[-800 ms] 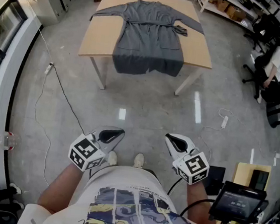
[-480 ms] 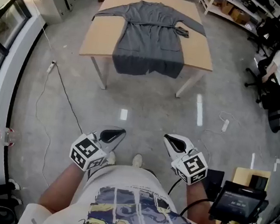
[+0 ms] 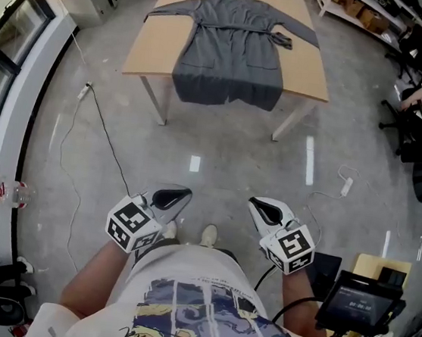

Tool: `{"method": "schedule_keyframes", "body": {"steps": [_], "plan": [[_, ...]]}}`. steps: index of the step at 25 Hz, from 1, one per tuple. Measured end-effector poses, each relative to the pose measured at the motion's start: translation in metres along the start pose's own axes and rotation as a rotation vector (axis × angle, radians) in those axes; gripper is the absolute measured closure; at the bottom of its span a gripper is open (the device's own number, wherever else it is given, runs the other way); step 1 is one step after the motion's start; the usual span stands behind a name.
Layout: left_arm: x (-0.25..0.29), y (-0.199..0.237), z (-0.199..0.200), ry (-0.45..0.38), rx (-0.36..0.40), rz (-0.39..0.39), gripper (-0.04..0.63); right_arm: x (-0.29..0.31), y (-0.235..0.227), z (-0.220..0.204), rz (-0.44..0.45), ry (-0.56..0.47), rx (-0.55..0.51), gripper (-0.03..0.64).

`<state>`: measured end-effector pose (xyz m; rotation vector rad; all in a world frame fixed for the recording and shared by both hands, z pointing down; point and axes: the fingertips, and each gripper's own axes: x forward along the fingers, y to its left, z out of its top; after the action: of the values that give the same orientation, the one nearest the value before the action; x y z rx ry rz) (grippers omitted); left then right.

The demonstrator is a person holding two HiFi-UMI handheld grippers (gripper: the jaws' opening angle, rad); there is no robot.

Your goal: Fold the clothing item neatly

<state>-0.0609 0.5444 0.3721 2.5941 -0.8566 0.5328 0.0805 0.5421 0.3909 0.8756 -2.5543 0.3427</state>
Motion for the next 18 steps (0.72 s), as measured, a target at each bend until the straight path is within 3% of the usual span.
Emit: {"method": "schedule_keyframes", "body": {"steps": [9, 18], "plan": [[0.016, 0.016, 0.011, -0.003, -0.008, 0.051, 0.588, 0.007, -0.016, -0.007, 0.038, -0.001, 0.018, 0.603], [0.041, 0.066, 0.027, -0.03, -0.018, 0.024, 0.588, 0.043, -0.052, 0.008, 0.009, 0.017, 0.029, 0.6]]}}
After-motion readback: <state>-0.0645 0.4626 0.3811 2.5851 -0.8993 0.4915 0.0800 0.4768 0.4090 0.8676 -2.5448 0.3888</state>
